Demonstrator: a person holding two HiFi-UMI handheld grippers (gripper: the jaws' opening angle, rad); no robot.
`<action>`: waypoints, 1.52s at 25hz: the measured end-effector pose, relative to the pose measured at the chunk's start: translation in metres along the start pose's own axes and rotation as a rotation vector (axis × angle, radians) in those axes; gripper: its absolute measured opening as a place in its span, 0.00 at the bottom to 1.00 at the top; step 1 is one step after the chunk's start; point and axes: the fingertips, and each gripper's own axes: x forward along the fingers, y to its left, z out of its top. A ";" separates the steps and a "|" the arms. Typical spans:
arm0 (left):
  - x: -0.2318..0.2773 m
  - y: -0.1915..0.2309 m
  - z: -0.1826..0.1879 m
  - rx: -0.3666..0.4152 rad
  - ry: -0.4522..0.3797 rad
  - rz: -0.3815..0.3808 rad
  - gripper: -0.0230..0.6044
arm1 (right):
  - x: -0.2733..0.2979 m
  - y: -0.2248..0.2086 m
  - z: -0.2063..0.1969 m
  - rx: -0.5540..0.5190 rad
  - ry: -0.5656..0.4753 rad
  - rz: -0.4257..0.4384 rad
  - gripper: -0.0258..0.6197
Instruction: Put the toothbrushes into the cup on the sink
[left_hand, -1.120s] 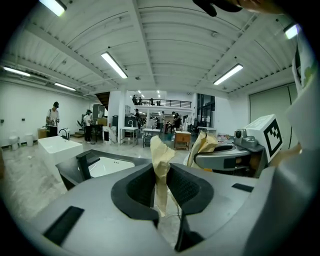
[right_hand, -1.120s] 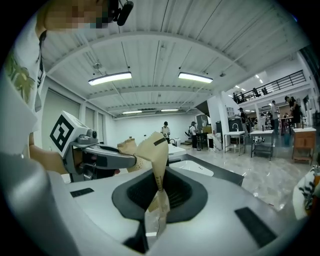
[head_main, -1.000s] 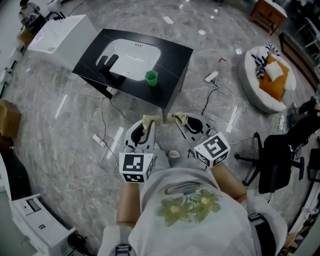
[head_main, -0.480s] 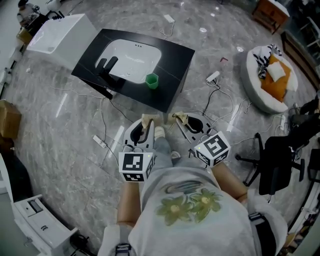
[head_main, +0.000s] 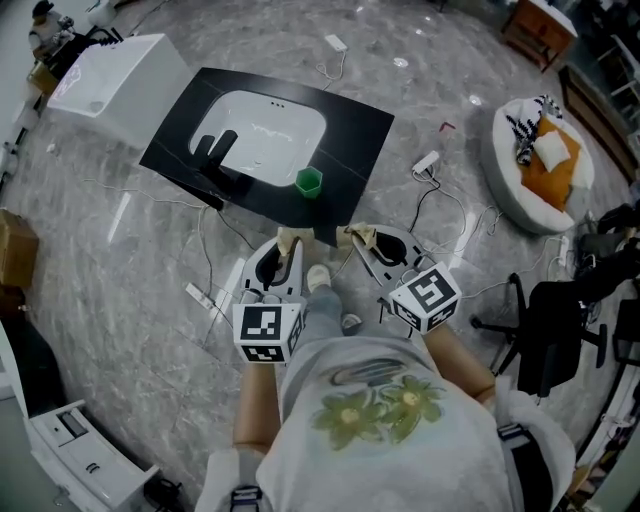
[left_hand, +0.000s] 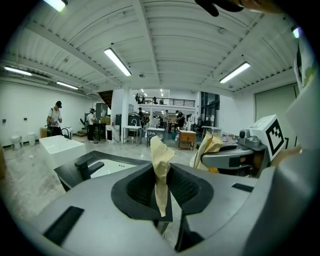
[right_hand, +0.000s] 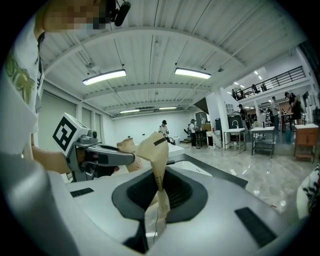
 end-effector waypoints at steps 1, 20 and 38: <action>0.004 0.005 0.002 -0.003 -0.002 -0.001 0.18 | 0.005 -0.003 0.003 -0.003 -0.002 -0.002 0.13; 0.057 0.067 0.048 -0.002 -0.057 -0.058 0.18 | 0.067 -0.043 0.068 -0.040 -0.067 -0.073 0.13; 0.097 0.121 0.059 -0.013 -0.072 -0.105 0.18 | 0.128 -0.074 0.073 -0.025 -0.063 -0.125 0.13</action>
